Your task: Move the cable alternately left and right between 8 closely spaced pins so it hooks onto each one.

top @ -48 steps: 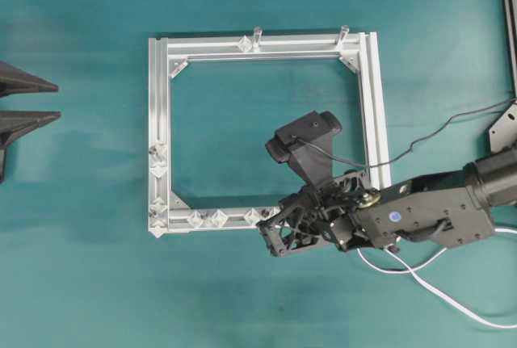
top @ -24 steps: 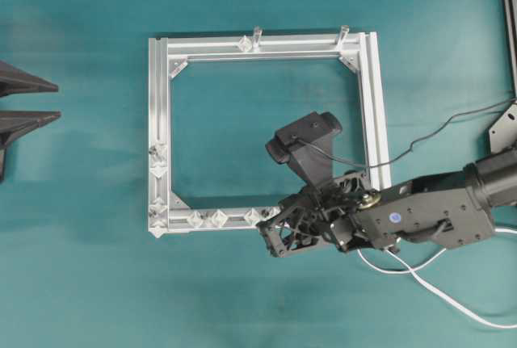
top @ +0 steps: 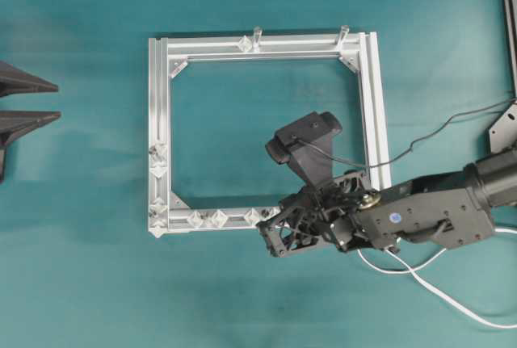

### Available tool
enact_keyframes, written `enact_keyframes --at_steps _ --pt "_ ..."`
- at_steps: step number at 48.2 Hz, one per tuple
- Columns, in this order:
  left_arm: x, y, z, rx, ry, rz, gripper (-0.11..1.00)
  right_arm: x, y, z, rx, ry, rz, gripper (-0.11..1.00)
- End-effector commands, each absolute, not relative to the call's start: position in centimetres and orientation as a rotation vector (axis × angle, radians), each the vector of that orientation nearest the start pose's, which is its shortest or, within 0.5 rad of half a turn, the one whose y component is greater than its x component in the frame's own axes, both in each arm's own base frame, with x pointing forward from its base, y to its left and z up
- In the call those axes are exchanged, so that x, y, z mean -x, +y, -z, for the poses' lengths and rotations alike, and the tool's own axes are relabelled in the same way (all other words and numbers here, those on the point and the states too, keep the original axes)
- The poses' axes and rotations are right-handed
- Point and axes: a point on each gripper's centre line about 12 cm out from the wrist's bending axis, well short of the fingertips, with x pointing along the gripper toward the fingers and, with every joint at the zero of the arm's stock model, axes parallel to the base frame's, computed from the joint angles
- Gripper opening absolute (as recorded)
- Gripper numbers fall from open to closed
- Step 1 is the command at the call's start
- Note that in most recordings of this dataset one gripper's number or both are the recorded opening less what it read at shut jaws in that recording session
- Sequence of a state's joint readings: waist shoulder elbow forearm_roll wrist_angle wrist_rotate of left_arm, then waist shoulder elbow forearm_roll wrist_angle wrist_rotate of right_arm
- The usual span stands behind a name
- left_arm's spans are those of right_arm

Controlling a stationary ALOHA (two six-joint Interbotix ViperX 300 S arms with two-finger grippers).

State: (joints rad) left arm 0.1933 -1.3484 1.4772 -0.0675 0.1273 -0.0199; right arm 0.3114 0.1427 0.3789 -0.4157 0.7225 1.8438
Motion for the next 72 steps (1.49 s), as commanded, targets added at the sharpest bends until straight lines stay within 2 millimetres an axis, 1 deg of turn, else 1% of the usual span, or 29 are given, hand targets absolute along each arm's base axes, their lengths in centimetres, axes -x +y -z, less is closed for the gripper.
enact_keyframes --at_steps 1,22,30,39,45,57,67,72 --pt "-13.2 2.5 -18.8 0.113 0.234 -0.198 0.54 -39.7 9.7 -17.2 -1.020 0.872 0.772 0.12" --pt "-13.2 2.5 -18.8 0.116 0.234 -0.199 0.54 -39.9 9.8 -17.6 -1.025 0.866 0.766 0.12" --pt "-13.2 2.5 -18.8 0.114 0.234 -0.199 0.54 -39.9 10.1 -17.6 -1.029 0.868 0.764 0.12" --pt "-13.2 2.5 -18.8 0.114 0.234 -0.199 0.54 -39.5 11.3 -18.0 -1.034 0.874 0.777 0.12" --pt "-13.2 2.5 -18.8 0.113 0.236 -0.198 0.54 -39.1 12.5 -18.4 -1.033 0.882 0.795 0.12" --pt "-13.2 2.5 -18.8 0.114 0.234 -0.199 0.54 -38.9 14.3 -19.3 -1.030 0.888 0.769 0.12" --pt "-13.2 2.5 -18.8 0.114 0.236 -0.199 0.54 -39.1 15.7 -19.2 -1.036 0.906 0.750 0.12" --pt "-13.2 2.5 -18.8 0.116 0.234 -0.199 0.54 -39.4 15.8 -19.1 -1.036 0.904 0.746 0.12"
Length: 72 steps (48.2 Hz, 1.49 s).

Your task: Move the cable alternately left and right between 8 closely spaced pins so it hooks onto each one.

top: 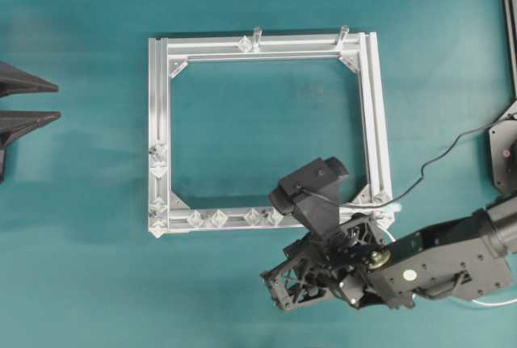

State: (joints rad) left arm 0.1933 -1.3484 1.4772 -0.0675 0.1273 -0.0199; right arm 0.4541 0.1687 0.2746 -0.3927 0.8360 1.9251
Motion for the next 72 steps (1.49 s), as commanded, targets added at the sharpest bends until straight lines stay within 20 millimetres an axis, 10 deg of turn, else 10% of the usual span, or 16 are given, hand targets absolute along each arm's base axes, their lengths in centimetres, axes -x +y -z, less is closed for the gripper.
enact_keyframes --at_steps 1,38,72 --pt "-13.2 2.5 -18.8 0.116 0.234 -0.199 0.54 -39.4 15.8 -19.1 -1.034 0.904 0.746 0.12" --pt "-13.2 2.5 -18.8 0.121 0.237 -0.199 0.54 -45.4 16.0 -18.2 -0.974 0.866 0.627 0.12" --pt "-13.2 2.5 -18.8 0.119 0.237 -0.199 0.54 -47.0 11.4 -17.6 -0.933 0.843 0.686 0.12"
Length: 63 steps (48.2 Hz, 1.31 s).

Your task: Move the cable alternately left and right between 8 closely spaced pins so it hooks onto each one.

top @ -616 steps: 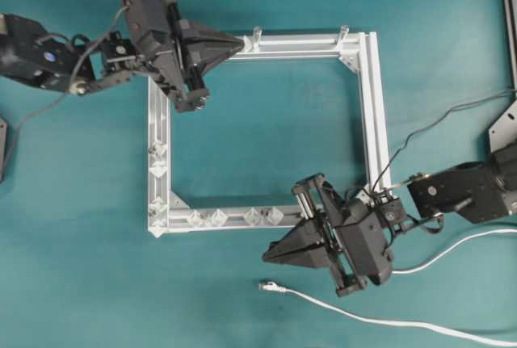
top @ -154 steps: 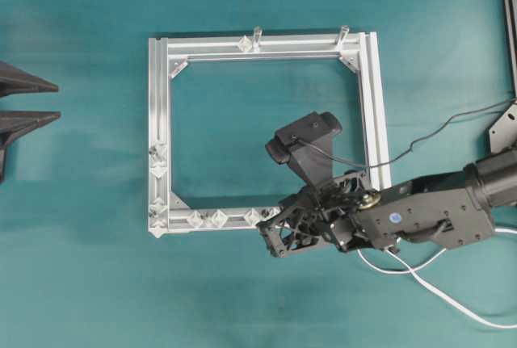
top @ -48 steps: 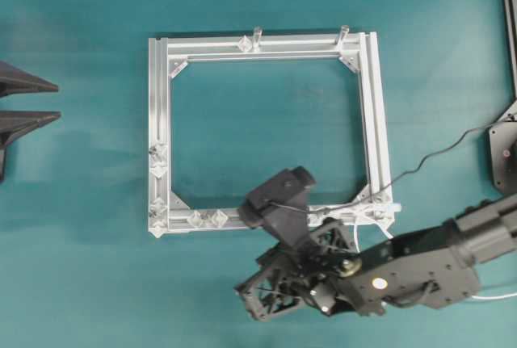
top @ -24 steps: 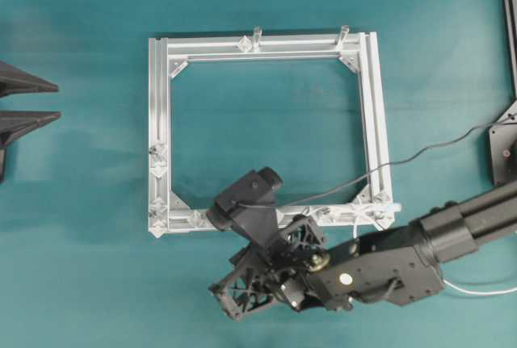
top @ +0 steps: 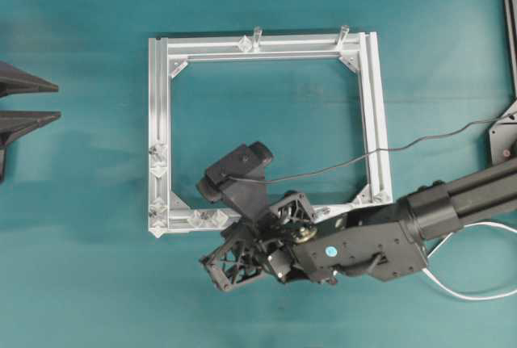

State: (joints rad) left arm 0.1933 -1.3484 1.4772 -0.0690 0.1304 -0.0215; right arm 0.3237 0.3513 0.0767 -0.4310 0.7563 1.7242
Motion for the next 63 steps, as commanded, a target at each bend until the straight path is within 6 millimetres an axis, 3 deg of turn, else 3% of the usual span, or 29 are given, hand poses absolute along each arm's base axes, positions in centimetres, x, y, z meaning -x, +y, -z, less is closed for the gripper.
enact_keyframes --at_steps 1,21,63 --pt "-13.2 2.5 -18.8 0.119 0.237 -0.199 0.54 -47.0 11.2 -17.6 -0.935 0.841 0.690 0.12" --pt "-13.2 2.5 -18.7 0.119 0.237 -0.199 0.54 -47.2 9.6 -17.4 -0.905 0.839 0.704 0.12" --pt "-13.2 2.5 -18.8 0.119 0.235 -0.199 0.54 -47.3 9.5 -17.4 -0.902 0.840 0.704 0.12"
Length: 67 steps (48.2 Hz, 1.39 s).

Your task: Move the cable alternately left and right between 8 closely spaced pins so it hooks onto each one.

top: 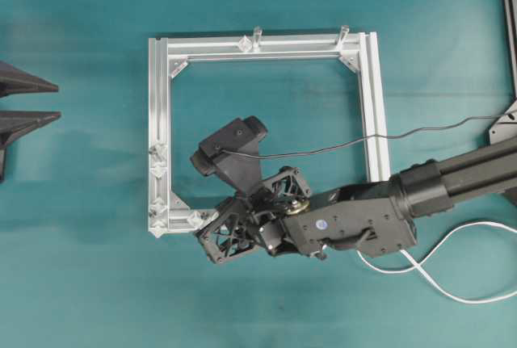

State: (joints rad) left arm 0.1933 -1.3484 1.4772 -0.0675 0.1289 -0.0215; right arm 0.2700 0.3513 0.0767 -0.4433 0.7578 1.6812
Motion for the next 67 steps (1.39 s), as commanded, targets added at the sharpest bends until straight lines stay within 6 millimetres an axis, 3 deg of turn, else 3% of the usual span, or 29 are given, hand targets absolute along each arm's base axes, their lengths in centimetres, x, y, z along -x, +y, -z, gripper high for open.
enact_keyframes --at_steps 1,14,41,56,67 --pt "-13.2 2.5 -18.7 0.121 0.237 -0.199 0.54 -47.3 9.5 -17.4 -0.902 0.840 0.704 0.12" --pt "-13.1 2.5 -18.8 0.119 0.235 -0.199 0.54 -47.5 7.7 -17.3 -0.898 0.834 0.727 0.12" --pt "-13.1 2.5 -18.7 0.119 0.238 -0.199 0.54 -48.1 1.6 -17.4 -0.850 0.816 0.785 0.12" --pt "-13.2 2.5 -18.7 0.119 0.237 -0.199 0.54 -48.5 0.8 -17.7 -0.840 0.800 0.771 0.12" --pt "-13.2 2.5 -18.7 0.119 0.237 -0.199 0.54 -50.1 0.7 -17.8 -0.862 0.760 0.725 0.12"
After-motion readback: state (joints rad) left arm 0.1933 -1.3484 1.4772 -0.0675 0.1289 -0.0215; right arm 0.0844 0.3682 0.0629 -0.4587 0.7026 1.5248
